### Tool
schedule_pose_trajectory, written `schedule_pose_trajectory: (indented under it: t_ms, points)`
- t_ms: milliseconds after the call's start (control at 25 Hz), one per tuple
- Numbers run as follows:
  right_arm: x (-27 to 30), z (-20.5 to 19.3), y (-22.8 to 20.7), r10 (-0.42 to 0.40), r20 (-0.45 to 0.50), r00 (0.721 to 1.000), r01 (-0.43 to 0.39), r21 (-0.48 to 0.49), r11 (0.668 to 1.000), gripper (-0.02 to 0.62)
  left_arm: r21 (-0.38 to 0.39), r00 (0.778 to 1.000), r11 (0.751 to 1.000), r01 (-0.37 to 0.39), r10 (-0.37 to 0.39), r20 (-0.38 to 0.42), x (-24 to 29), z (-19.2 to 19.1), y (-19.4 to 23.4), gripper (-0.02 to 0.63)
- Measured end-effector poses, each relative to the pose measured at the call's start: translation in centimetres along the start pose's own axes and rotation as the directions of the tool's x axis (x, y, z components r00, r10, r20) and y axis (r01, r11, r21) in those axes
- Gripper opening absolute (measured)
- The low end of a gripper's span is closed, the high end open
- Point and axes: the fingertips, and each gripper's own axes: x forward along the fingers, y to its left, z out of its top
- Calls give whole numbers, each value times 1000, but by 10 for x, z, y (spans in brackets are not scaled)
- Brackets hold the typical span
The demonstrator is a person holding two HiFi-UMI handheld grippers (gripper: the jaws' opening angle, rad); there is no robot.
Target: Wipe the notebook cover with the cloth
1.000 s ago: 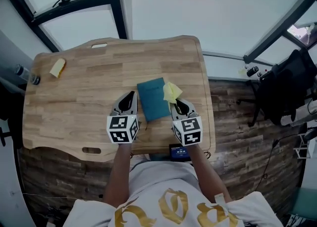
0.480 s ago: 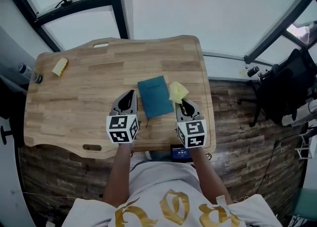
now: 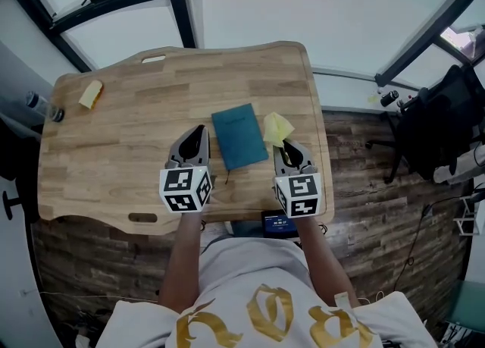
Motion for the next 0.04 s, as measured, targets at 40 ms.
schedule_pose_trajectory:
  t_ms: [40]
  points:
    - [0,0,0,-1,-1,1000,1,-6,1000,37,-3,1000,1000,1,-1,4,0,0,0,17]
